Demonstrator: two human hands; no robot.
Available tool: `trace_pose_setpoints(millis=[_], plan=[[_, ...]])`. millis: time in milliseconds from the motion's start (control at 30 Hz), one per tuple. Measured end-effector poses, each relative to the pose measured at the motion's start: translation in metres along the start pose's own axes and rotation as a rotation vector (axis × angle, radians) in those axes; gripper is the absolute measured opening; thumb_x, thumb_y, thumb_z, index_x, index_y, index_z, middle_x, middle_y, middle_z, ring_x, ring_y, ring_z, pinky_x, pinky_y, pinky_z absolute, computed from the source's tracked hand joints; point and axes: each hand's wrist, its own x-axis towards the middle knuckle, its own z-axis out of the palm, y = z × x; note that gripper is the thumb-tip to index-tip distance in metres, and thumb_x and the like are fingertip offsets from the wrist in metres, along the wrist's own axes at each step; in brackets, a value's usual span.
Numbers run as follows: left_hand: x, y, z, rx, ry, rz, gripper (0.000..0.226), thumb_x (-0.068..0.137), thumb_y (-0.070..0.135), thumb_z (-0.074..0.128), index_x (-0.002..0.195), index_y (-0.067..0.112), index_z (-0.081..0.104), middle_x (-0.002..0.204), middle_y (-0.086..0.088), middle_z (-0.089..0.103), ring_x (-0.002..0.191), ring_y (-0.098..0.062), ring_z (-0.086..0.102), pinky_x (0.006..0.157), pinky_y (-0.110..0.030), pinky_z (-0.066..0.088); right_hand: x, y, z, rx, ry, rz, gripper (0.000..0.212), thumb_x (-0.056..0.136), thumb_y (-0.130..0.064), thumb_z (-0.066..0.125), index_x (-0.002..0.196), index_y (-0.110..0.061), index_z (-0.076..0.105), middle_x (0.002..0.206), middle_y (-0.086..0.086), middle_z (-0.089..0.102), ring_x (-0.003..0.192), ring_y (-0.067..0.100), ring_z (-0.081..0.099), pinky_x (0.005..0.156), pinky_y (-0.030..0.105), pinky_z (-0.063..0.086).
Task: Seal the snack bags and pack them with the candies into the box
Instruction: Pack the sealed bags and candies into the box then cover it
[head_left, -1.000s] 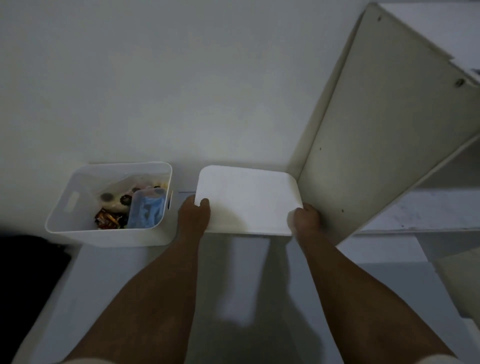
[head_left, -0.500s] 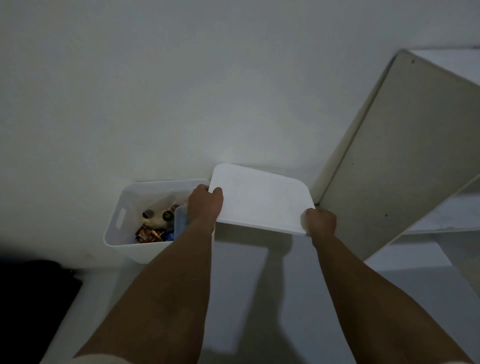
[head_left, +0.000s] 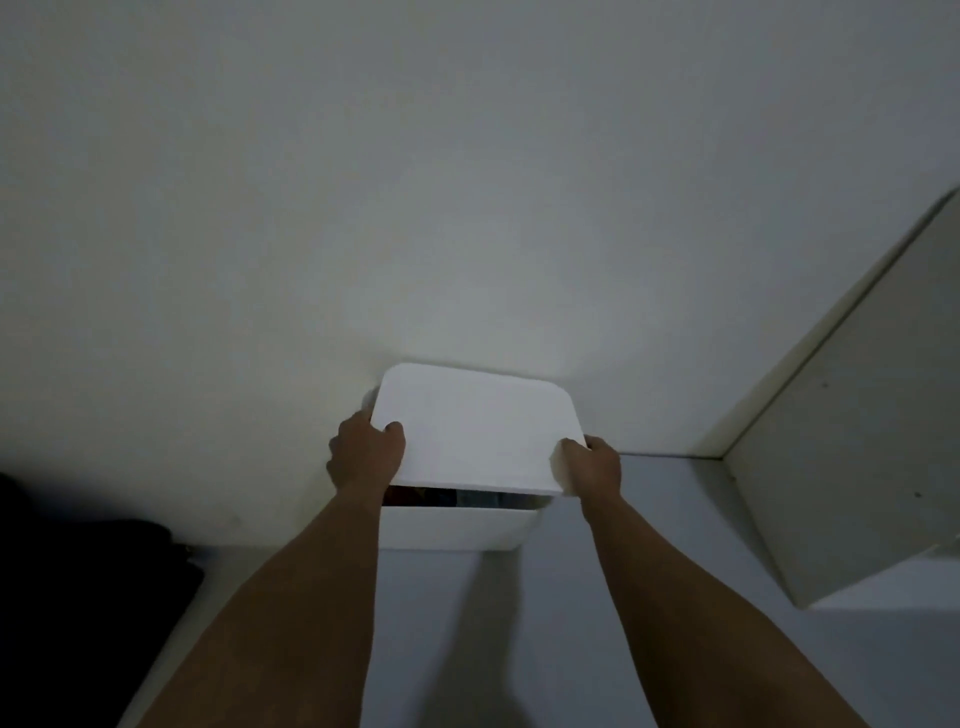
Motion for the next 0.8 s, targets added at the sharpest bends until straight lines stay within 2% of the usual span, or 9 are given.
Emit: trace_pose_setpoints(millis=[167,333,567,667,800], plan=[[0.024,-0.040,-0.009,-0.051,-0.112,-0.105,0.046,0.092,0.023,0.049,0.135,0.011,0.054,0.130,-0.014,0.061,0.118,-0.036,0.058,0.097,-0.042,0.045,-0.008,0.001,0.045,-0.082,-0.092,-0.002,0.043,0.091,-0.025,0.061,0.131,-0.008,0.059,0.124,0.012,0.066,0.109,0.031,0.062,0.095,0.041,0.052],[0.030,-0.057,-0.004,-0.112,-0.142,-0.132,0.048,0.094,0.013,0.046,0.142,0.009,0.048,0.135,-0.016,0.058,0.123,-0.037,0.055,0.094,-0.038,0.042,-0.018,0.007,0.059,-0.158,-0.043,-0.039,0.048,0.093,-0.018,0.058,0.140,-0.009,0.050,0.132,0.014,0.061,0.120,0.034,0.057,0.098,0.039,0.045],[0.031,-0.057,0.008,-0.059,-0.071,-0.107,0.044,0.098,0.021,0.043,0.141,0.015,0.049,0.132,-0.016,0.061,0.116,-0.039,0.059,0.094,-0.043,0.047,-0.022,0.014,0.062,-0.181,0.057,-0.020,0.044,0.096,-0.012,0.049,0.140,-0.009,0.050,0.133,0.018,0.060,0.122,0.038,0.056,0.102,0.043,0.044],[0.030,-0.057,0.011,-0.024,-0.056,-0.108,0.044,0.100,0.025,0.042,0.142,0.017,0.048,0.131,-0.015,0.062,0.115,-0.038,0.060,0.092,-0.043,0.047,-0.019,0.017,0.060,-0.211,0.033,0.002,0.042,0.097,-0.011,0.047,0.138,-0.008,0.052,0.133,0.017,0.061,0.122,0.037,0.056,0.101,0.041,0.044],[0.036,-0.063,0.011,0.051,-0.062,-0.085,0.046,0.104,0.035,0.039,0.146,0.017,0.046,0.137,-0.014,0.060,0.123,-0.038,0.057,0.098,-0.046,0.047,-0.011,0.018,0.056,-0.255,-0.015,-0.008,0.038,0.098,-0.018,0.049,0.133,-0.011,0.061,0.130,0.013,0.064,0.120,0.034,0.058,0.101,0.040,0.045]])
